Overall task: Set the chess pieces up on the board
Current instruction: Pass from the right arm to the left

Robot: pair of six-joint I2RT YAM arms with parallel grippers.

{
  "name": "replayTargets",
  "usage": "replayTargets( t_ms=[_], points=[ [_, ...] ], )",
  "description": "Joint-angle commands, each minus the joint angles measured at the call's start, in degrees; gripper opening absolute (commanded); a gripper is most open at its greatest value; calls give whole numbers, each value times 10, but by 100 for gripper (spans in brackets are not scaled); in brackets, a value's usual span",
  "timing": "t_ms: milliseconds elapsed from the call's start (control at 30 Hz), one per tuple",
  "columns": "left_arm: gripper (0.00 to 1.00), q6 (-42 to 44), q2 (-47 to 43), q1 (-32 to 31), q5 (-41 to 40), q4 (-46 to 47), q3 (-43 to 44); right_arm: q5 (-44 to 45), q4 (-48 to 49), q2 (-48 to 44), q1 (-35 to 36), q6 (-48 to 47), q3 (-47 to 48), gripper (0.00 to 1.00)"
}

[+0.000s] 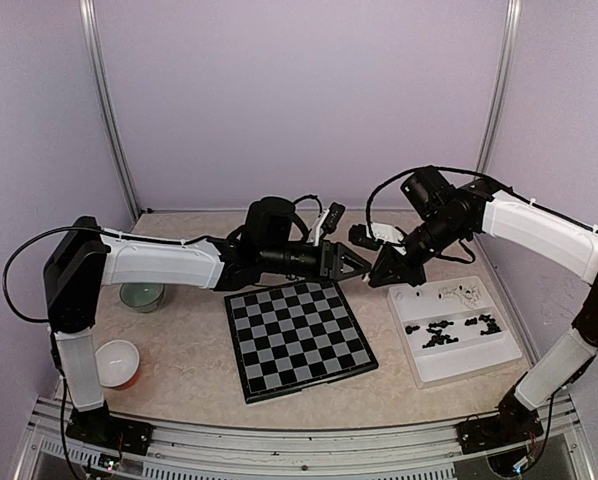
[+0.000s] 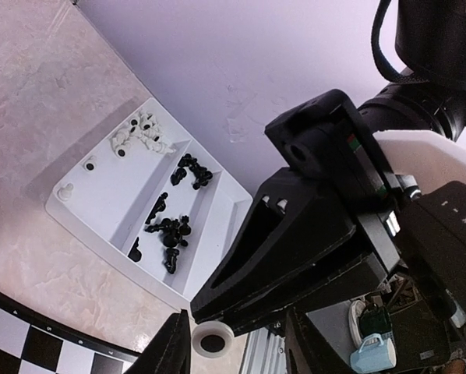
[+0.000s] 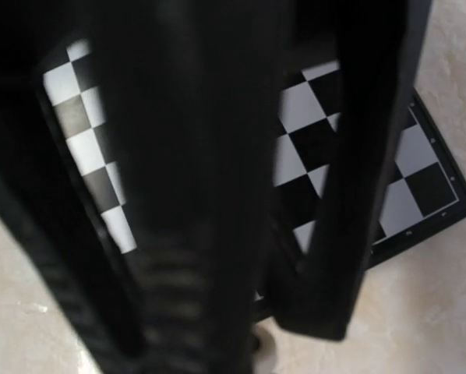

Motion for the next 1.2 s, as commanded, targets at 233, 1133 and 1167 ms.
replayTargets(
  t_ms=[233, 1133, 1167],
  points=[
    [41, -14, 23, 1, 10, 13, -9, -13, -6, 0, 8, 7, 25, 1],
    [11, -82, -28, 34, -22, 258, -96, -448, 232, 15, -222, 368, -25, 50],
    [11, -88, -28, 35, -28, 273, -97, -469, 264, 20, -220, 408, -41, 52]
  ],
)
